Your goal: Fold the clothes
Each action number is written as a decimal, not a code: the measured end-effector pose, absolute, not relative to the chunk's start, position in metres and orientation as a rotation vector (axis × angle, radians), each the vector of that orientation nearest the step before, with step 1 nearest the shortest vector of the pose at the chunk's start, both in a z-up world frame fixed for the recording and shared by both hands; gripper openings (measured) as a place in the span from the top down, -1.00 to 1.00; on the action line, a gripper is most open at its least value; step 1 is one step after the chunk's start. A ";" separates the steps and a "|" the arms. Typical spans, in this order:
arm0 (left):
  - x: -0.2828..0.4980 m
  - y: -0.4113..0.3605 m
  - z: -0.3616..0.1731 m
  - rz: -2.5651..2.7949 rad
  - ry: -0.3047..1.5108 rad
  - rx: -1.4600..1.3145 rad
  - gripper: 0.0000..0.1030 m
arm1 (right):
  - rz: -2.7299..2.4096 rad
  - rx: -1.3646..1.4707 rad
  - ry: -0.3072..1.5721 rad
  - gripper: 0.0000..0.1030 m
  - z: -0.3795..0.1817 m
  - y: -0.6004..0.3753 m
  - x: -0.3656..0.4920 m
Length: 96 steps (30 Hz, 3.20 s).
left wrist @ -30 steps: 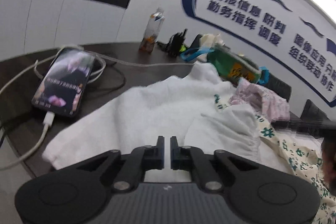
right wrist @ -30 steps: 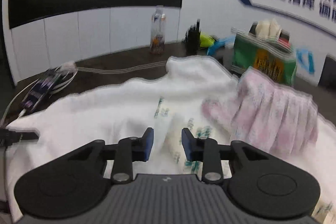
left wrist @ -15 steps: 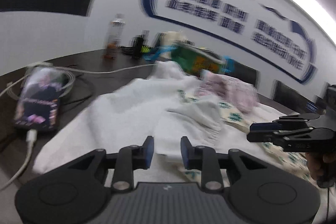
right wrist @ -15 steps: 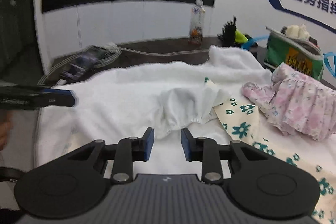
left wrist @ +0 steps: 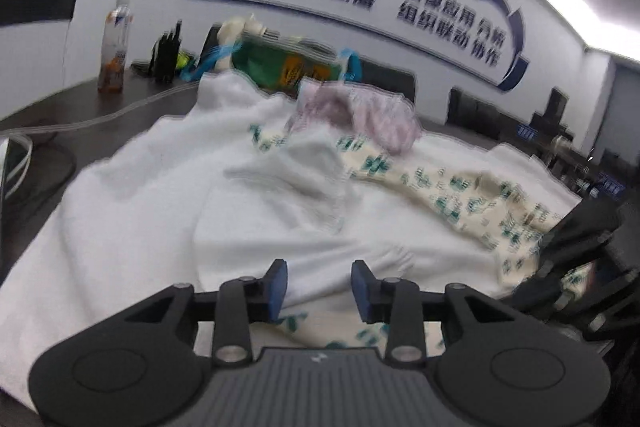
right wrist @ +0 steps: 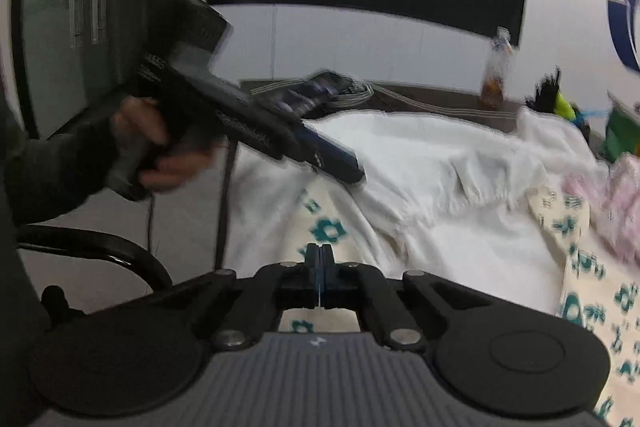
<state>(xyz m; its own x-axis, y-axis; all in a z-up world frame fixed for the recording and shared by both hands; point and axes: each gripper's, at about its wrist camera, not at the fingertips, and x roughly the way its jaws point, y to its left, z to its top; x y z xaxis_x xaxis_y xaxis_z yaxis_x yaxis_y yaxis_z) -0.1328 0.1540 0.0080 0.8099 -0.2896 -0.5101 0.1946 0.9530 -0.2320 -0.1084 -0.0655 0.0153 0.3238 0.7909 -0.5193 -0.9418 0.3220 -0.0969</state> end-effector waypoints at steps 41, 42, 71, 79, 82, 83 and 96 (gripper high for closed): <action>0.034 0.156 0.063 -0.231 0.699 -0.093 -0.08 | 0.414 -0.176 0.549 0.39 0.047 -0.141 0.017; 0.043 0.156 0.069 -0.243 0.696 -0.090 -0.10 | 0.458 -0.200 0.533 0.23 0.052 -0.132 0.020; -0.002 0.166 0.039 -0.006 0.652 -0.179 -0.27 | 0.667 -0.543 0.321 0.97 0.029 -0.110 -0.062; 0.008 0.173 0.080 -0.154 0.741 -0.361 -0.28 | 0.746 -0.554 0.353 0.84 0.032 -0.108 -0.076; 0.028 0.162 0.063 -0.166 0.869 -0.425 -0.14 | 0.742 -0.485 0.323 0.83 0.045 -0.098 -0.069; 0.034 0.161 0.055 -0.159 0.900 -0.457 0.04 | 0.746 -0.479 0.328 0.83 0.044 -0.092 -0.067; 0.022 0.202 0.016 -0.054 0.650 -0.767 0.97 | 0.798 -0.372 0.560 0.83 0.020 -0.004 0.001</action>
<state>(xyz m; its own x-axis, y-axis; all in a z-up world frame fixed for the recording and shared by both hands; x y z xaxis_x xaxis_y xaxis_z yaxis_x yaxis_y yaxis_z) 0.0222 0.2019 0.0161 0.8044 -0.2748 -0.5267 -0.1835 0.7283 -0.6603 0.0010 -0.0037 0.0202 0.5666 0.5657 -0.5991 -0.7557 0.6465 -0.1042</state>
